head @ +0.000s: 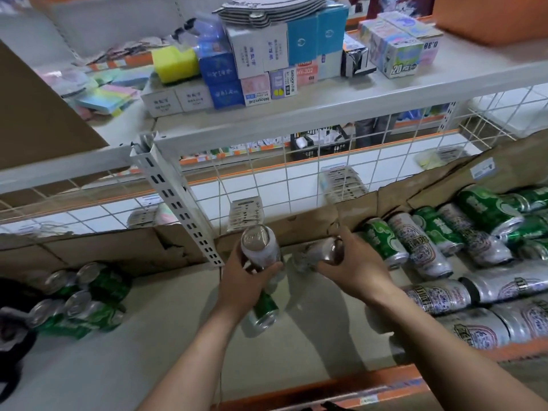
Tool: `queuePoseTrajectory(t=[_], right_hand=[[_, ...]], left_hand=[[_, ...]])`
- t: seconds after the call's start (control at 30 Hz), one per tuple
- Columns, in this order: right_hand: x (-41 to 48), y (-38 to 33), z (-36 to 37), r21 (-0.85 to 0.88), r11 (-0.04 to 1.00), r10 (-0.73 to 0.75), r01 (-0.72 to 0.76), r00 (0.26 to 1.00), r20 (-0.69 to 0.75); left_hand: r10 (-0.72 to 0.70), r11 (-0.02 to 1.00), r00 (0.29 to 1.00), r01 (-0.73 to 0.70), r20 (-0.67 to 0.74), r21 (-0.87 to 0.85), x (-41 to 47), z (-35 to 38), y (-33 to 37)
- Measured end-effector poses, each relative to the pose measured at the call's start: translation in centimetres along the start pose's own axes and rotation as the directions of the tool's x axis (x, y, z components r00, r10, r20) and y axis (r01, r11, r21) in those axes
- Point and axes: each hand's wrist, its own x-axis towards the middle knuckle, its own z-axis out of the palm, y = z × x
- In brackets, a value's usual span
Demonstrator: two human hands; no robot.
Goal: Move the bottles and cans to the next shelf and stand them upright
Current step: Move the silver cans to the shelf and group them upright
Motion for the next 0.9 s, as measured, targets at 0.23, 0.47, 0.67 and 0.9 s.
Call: queuePoseTrajectory(t=[0.23,0.47,0.67,0.9], right_hand=[[1.5,-1.8,1.8,0.141,0.981,-0.127,0.129,0.992,-0.028],[2.0,-0.7,4.5,0.346,0.93,-0.118,0.125,0.992,-0.039],[2.5,0.7,6.9,0.31,0.947,-0.096,0.085,0.995,0.022],[3.7,-1.1,8.8,0.331,0.938,-0.126,0.103,0.991,0.05]], left_hand=[[-0.037,0.998,0.999,0.038,-0.023,0.052,-0.8,-0.5,-3.5],[-0.04,0.996,0.999,0.04,0.006,0.08,0.3,-0.6,-3.7],[-0.019,0.995,0.998,0.013,0.066,0.097,1.7,-0.6,-2.9],[0.007,0.999,1.0,-0.008,0.026,0.035,3.3,-1.0,-2.3]])
